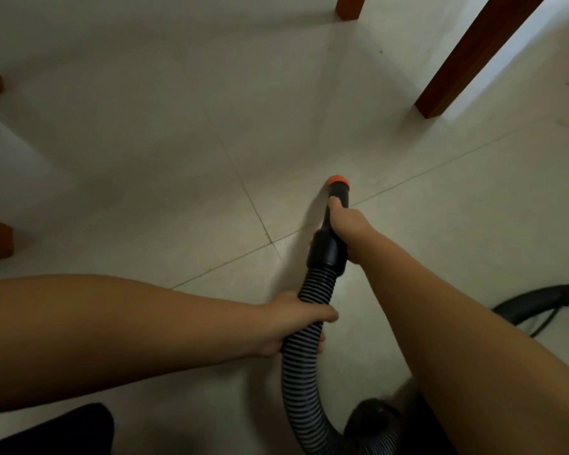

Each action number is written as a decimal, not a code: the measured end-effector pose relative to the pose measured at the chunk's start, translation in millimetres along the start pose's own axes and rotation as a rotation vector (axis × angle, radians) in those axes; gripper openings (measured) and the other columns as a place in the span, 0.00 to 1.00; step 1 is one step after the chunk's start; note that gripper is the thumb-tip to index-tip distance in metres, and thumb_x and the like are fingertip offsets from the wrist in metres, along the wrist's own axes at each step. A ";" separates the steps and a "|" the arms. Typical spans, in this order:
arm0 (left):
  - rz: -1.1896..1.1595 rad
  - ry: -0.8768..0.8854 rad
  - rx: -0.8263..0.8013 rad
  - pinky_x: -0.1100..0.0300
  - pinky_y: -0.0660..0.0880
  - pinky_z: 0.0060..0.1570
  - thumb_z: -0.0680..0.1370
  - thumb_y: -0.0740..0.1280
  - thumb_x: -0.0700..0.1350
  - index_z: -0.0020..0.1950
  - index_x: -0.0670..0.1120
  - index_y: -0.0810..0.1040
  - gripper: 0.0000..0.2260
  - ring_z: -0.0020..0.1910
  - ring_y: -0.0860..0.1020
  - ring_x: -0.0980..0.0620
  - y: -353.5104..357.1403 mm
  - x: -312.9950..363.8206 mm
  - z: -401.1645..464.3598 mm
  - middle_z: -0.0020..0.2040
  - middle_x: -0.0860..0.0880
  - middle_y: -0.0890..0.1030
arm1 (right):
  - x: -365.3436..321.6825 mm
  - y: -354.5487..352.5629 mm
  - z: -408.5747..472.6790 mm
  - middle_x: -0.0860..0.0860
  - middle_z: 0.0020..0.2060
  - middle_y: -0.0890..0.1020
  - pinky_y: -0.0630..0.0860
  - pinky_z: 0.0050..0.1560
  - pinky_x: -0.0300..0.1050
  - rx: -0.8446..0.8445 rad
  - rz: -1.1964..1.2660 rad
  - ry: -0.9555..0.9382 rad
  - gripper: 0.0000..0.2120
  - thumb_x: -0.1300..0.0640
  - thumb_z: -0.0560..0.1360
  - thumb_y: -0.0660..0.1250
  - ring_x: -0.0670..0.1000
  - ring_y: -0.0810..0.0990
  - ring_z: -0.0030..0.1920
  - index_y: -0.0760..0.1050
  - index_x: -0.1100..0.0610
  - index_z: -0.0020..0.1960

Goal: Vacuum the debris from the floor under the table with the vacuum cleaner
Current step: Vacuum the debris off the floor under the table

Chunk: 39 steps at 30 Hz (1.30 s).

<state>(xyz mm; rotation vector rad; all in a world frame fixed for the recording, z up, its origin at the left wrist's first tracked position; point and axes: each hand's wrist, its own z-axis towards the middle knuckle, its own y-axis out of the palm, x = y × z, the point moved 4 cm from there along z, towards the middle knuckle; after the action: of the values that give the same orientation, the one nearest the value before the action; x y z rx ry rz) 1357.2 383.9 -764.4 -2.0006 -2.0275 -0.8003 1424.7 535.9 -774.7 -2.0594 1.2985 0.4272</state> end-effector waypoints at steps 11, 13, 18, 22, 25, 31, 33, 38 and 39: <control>-0.001 0.247 0.170 0.64 0.75 0.26 0.74 0.69 0.41 0.56 0.41 0.72 0.13 0.31 0.75 0.50 46.4 79.9 67.1 0.40 0.44 0.75 | -43.6 -77.3 73.0 0.65 0.60 0.77 0.76 0.59 0.62 0.035 0.133 -0.029 0.28 0.44 0.80 0.55 0.66 0.79 0.57 0.62 0.65 0.69; 0.009 0.237 0.169 0.62 0.76 0.28 0.73 0.69 0.41 0.56 0.41 0.73 0.13 0.30 0.75 0.50 59.0 94.5 79.8 0.39 0.44 0.76 | -44.6 -101.6 85.0 0.64 0.62 0.75 0.75 0.61 0.60 0.078 0.142 -0.009 0.28 0.45 0.81 0.54 0.65 0.78 0.59 0.61 0.65 0.71; -0.051 0.185 0.202 0.64 0.74 0.24 0.74 0.68 0.40 0.52 0.40 0.73 0.09 0.29 0.74 0.50 80.6 123.1 100.9 0.36 0.45 0.74 | -65.9 -125.3 111.3 0.64 0.63 0.74 0.75 0.61 0.58 0.057 0.104 -0.050 0.27 0.47 0.81 0.54 0.64 0.77 0.60 0.61 0.65 0.72; -0.011 0.128 0.198 0.62 0.76 0.26 0.74 0.68 0.40 0.46 0.42 0.72 0.06 0.29 0.74 0.50 92.3 129.8 106.2 0.35 0.44 0.74 | -74.1 -123.9 115.8 0.64 0.61 0.76 0.76 0.61 0.59 -0.050 0.045 -0.099 0.26 0.48 0.80 0.56 0.65 0.78 0.58 0.64 0.67 0.69; 0.073 0.118 0.161 0.54 0.78 0.37 0.72 0.69 0.40 0.49 0.40 0.73 0.08 0.29 0.75 0.48 113.1 142.8 119.9 0.35 0.44 0.75 | -62.2 -163.7 125.8 0.63 0.61 0.76 0.76 0.59 0.56 0.030 0.066 -0.068 0.26 0.47 0.80 0.55 0.64 0.78 0.58 0.64 0.66 0.69; 0.201 0.109 0.048 0.49 0.79 0.45 0.72 0.69 0.40 0.46 0.42 0.72 0.07 0.31 0.75 0.47 167.8 183.4 172.4 0.35 0.43 0.75 | -38.9 -263.7 167.1 0.64 0.63 0.75 0.76 0.55 0.55 0.243 0.202 0.029 0.28 0.46 0.81 0.55 0.64 0.77 0.59 0.61 0.65 0.72; 0.178 0.127 0.056 0.50 0.79 0.45 0.71 0.69 0.41 0.48 0.41 0.73 0.09 0.31 0.75 0.47 168.9 193.1 190.4 0.36 0.43 0.75 | -45.6 -269.2 182.7 0.63 0.62 0.75 0.75 0.53 0.54 0.256 0.240 0.017 0.27 0.46 0.81 0.55 0.63 0.78 0.58 0.61 0.65 0.72; 0.142 0.145 0.166 0.52 0.79 0.40 0.69 0.71 0.42 0.55 0.38 0.74 0.17 0.31 0.76 0.46 150.2 196.9 211.2 0.38 0.42 0.76 | -77.2 -241.6 195.5 0.64 0.64 0.74 0.75 0.62 0.56 0.154 0.204 -0.087 0.28 0.46 0.80 0.56 0.64 0.77 0.60 0.63 0.67 0.71; 0.156 0.158 0.164 0.52 0.79 0.39 0.69 0.70 0.41 0.54 0.39 0.74 0.16 0.31 0.76 0.46 149.4 202.3 213.4 0.38 0.41 0.76 | -79.7 -243.3 198.7 0.64 0.63 0.75 0.75 0.62 0.57 0.142 0.226 -0.089 0.28 0.46 0.80 0.56 0.64 0.77 0.59 0.63 0.66 0.71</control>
<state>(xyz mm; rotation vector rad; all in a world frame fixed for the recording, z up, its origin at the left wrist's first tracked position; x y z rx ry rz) 1537.2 656.8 -808.1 -1.9123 -1.7657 -0.7108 1618.3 795.4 -786.9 -1.7650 1.4692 0.5052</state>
